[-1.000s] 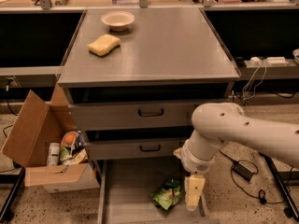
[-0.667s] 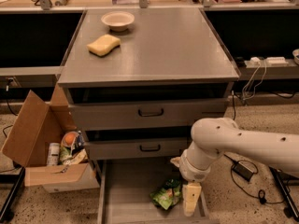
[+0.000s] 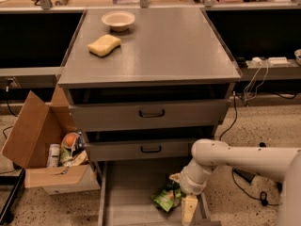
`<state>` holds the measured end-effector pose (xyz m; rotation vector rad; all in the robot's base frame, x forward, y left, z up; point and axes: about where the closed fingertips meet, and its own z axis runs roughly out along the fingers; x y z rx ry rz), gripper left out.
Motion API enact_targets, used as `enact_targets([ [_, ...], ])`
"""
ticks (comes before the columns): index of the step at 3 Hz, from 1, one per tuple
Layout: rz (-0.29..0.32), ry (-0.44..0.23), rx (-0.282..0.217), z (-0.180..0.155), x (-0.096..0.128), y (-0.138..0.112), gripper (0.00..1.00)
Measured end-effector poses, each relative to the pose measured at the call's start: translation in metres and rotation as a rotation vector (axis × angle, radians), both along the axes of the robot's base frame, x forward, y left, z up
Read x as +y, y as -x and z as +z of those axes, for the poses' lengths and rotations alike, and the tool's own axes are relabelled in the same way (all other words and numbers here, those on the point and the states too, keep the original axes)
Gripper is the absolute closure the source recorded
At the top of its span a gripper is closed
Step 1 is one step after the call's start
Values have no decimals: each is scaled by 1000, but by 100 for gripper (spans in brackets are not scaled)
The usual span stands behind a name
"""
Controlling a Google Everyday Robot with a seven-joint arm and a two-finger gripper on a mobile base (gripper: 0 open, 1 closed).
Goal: Pick green rice chip bag from bottom drawer and place on counter
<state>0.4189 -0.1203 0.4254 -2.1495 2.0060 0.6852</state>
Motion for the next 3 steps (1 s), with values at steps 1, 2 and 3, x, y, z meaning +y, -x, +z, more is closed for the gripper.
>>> enact_targets([
  [1, -2, -15, 37, -19, 4, 9, 0],
  [2, -2, -15, 37, -19, 4, 9, 0],
  [3, 10, 40, 9, -43, -6, -4, 0],
])
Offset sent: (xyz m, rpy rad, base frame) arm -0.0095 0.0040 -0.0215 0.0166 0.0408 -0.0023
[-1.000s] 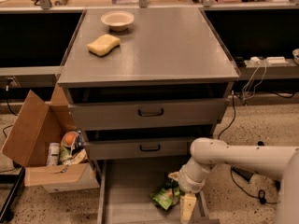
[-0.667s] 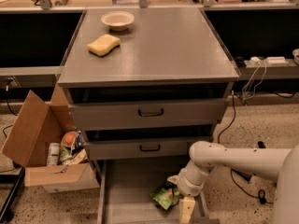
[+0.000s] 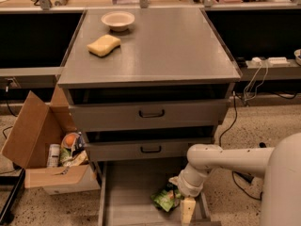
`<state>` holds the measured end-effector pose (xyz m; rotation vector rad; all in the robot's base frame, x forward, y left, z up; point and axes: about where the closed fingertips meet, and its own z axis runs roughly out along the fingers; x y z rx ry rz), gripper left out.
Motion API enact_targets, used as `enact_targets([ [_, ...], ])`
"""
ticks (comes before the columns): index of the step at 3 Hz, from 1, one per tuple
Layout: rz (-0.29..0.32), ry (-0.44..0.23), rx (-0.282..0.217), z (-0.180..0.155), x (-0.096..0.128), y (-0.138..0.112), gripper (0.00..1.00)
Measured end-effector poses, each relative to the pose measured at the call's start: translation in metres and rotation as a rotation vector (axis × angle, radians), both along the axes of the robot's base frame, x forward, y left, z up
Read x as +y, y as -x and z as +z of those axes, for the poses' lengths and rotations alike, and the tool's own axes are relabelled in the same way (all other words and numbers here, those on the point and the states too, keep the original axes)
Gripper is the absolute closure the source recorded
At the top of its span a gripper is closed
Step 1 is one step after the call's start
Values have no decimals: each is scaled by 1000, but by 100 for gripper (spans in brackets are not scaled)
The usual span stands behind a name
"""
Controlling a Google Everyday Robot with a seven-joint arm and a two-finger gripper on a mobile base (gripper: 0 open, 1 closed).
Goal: Pick green rice chip bag from bottom drawer and place on counter
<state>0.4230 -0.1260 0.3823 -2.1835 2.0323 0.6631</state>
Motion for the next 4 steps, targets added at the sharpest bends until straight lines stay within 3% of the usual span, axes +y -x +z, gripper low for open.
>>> enact_targets([
  [1, 4, 38, -29, -40, -28, -22, 0],
  [2, 5, 34, -76, -82, -52, -54, 0],
  [3, 8, 12, -119, -109, -61, -79, 0],
  [4, 28, -17, -151, -131, -56, -102, 0],
])
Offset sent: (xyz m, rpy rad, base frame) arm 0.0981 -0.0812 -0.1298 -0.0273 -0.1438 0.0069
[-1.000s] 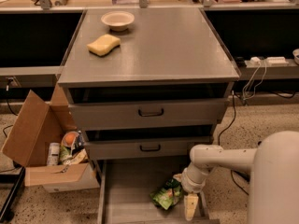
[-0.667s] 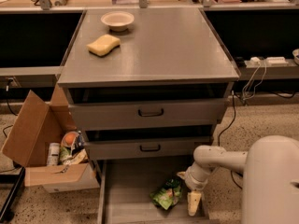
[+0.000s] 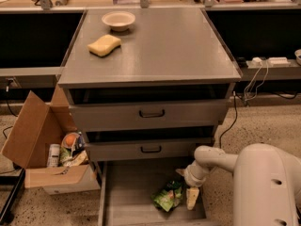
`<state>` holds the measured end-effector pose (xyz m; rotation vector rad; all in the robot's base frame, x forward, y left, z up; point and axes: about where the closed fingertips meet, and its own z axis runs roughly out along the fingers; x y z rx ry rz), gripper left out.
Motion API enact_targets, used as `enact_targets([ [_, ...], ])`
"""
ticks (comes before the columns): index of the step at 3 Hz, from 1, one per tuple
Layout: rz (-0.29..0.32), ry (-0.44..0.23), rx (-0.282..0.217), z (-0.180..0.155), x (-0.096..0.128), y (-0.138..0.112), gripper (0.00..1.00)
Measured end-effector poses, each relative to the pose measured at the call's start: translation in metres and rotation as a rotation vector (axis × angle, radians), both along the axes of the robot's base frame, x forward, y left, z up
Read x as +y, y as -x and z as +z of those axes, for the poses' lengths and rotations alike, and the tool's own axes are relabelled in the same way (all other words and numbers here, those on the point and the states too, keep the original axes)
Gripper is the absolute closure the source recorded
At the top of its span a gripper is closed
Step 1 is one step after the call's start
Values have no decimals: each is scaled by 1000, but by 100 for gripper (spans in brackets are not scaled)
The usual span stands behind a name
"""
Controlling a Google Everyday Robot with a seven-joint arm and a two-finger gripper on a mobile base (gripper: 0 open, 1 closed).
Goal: Pick green rice chip bag from bottom drawer and place on counter
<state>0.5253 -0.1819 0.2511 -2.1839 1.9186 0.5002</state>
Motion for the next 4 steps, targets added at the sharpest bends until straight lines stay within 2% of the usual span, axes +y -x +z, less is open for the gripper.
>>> enact_targets([
  [2, 45, -15, 15, -49, 16, -23, 0],
  [4, 60, -38, 36, -81, 25, -25, 0],
])
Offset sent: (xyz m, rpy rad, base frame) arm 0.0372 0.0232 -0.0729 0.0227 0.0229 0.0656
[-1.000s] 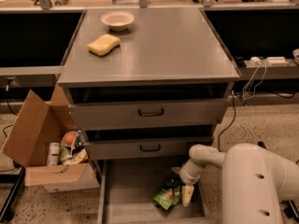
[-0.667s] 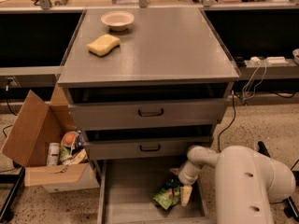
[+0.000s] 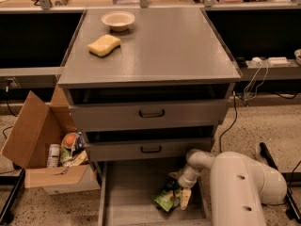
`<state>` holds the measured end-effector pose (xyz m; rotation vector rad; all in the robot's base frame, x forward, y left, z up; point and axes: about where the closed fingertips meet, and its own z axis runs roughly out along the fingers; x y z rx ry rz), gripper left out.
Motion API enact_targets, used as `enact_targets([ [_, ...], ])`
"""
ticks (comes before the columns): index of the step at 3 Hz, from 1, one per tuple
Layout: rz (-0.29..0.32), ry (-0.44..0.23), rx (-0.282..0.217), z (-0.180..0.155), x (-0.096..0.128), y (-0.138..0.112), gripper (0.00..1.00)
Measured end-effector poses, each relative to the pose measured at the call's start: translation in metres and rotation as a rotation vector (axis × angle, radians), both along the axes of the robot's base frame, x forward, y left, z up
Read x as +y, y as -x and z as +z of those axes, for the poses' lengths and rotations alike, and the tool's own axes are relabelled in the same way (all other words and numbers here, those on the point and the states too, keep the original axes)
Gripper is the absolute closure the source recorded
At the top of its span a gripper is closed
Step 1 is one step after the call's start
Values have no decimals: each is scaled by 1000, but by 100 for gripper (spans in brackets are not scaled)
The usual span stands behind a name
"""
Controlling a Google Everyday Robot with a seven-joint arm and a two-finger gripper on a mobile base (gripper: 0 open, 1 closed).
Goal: Pick green rice chip bag from bottom drawer and place on counter
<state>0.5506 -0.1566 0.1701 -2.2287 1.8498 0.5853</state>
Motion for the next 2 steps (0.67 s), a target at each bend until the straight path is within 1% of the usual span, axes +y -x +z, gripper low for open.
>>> enact_targets([
  [1, 2, 1, 22, -16, 0, 1, 0],
  [2, 1, 4, 34, -28, -3, 1, 18],
])
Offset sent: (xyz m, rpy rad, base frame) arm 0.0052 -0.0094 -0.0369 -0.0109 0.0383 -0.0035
